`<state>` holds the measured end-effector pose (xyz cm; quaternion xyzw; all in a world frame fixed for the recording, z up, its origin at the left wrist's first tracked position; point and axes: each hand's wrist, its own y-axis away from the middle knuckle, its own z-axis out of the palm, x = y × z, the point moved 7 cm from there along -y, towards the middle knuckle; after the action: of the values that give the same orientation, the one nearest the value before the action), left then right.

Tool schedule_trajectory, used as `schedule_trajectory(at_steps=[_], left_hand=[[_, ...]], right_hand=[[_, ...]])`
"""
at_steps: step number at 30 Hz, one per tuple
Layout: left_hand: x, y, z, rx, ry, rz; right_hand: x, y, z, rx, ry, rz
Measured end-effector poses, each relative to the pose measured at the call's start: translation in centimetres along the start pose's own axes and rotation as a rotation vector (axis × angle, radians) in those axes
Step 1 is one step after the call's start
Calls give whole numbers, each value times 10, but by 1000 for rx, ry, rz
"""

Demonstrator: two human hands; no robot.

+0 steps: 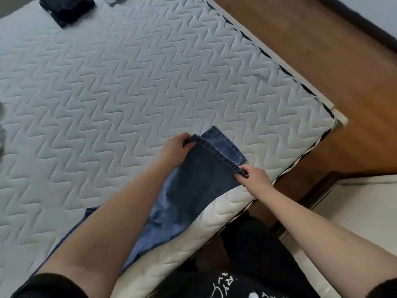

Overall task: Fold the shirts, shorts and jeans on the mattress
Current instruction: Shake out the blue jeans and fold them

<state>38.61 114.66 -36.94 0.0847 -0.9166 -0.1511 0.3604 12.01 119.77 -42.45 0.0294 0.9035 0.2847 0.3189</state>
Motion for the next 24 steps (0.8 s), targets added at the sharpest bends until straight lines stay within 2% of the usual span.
schedule_trajectory(at_steps=[5,10,18,24], left_hand=[[8,-99,57,-64,-103,-37],[-9,-167,111,-154,-222,-121],[-46,-212,164,-150,-328,-185],[-61,-224,186,-228,-366,-231]], right_hand=[[49,-79,-12,-23,-34,87],[87,-128,4,-87,-59,149],[108,-176,34,-105,-58,238],[111,-188,44,-142,76,236]])
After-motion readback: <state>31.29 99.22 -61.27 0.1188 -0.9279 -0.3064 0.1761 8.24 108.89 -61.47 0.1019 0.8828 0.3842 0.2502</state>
